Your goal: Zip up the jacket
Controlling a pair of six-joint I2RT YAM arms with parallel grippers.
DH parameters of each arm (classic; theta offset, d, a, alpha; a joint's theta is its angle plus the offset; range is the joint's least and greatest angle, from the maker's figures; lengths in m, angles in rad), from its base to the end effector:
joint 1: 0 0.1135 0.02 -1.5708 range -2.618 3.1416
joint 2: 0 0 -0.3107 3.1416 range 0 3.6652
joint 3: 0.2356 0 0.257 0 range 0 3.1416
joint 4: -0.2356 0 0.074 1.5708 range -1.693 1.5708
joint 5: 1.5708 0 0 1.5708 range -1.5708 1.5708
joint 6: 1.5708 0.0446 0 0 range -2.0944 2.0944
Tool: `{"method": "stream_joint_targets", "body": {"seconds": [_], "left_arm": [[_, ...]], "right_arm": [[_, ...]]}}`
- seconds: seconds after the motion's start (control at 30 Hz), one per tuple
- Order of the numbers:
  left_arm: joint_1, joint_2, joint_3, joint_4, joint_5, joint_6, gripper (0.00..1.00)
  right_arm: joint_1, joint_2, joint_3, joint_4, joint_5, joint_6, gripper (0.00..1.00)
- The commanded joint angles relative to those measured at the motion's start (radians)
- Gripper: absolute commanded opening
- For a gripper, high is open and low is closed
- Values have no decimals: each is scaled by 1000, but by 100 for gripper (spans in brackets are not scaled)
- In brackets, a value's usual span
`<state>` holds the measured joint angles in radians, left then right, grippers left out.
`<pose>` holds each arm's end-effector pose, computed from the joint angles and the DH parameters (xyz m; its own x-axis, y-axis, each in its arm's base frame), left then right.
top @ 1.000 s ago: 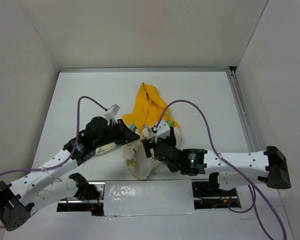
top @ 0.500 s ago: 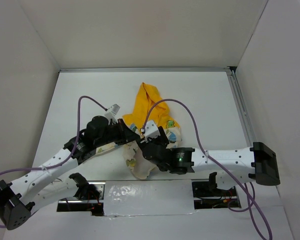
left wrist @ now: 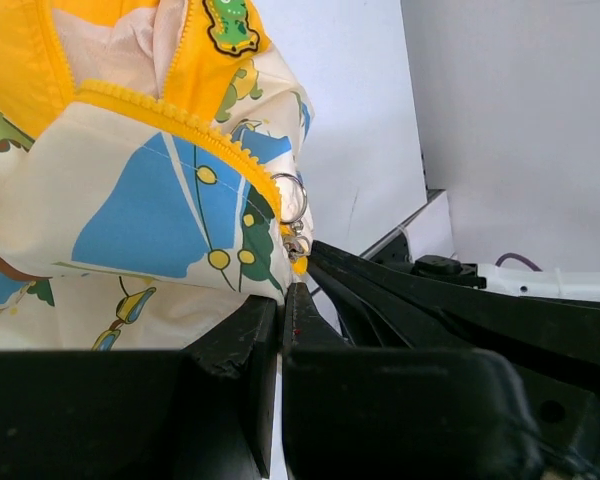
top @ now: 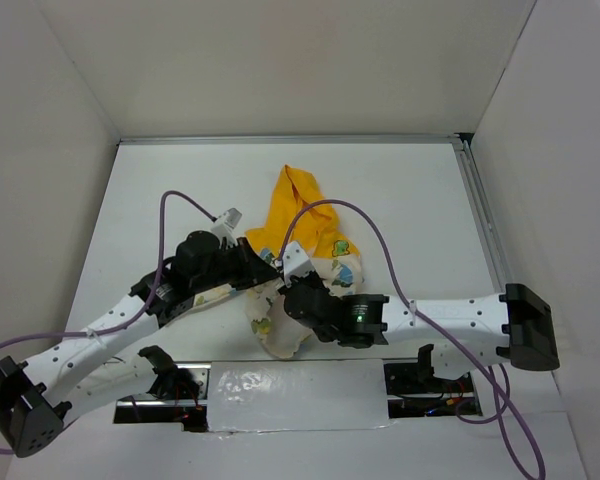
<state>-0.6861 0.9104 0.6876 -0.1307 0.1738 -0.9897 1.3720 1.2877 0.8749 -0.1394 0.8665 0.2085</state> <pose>0.1476 -0.1308 0.3213 -0.7735 -0.4307 -0.4650 0.1876 0.5452 -0.8170 0.0874 0.2617 0.3126 -0.2062 -0.3450 -0.9157 -0.4742 0.8538 -0.2149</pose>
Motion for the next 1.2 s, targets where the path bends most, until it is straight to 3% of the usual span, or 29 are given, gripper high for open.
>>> {"method": "stream_joint_targets", "body": {"seconds": [0.0,0.13,0.17,0.2,0.27,0.3,0.4,0.5,0.57,0.67,0.83,1.1,1.17], "left_arm": [[-3,15,38,23,21,51,0],[-3,28,43,17,21,97,0],[-3,31,43,16,24,117,0],[-3,33,44,13,27,126,0],[-3,30,40,22,42,167,0],[-3,22,32,25,47,181,0],[-3,-13,-29,117,125,281,0],[-3,-59,-112,244,190,342,0],[-1,-89,-146,293,219,370,0],[0,-105,-166,330,234,385,0],[0,-91,-155,332,223,379,0],[2,-50,-111,269,126,316,0],[2,-35,-85,225,77,283,0]], "right_arm": [[1,-53,4,70,-64,-64,0],[-19,-68,24,14,-155,-97,0],[-24,-68,35,-3,-159,-90,7],[-27,-70,36,-12,-152,-74,19],[-36,-88,36,-32,-123,-41,30],[-48,-99,35,-37,-130,-5,30],[-128,-201,-3,18,-379,72,37],[-235,-305,-94,116,-535,137,45],[-359,-379,-198,202,-781,198,55],[-448,-425,-252,285,-960,253,59],[-545,-361,-266,336,-1225,325,62],[-561,-333,-284,315,-1305,368,59],[-538,-355,-287,272,-1226,365,60]]}}
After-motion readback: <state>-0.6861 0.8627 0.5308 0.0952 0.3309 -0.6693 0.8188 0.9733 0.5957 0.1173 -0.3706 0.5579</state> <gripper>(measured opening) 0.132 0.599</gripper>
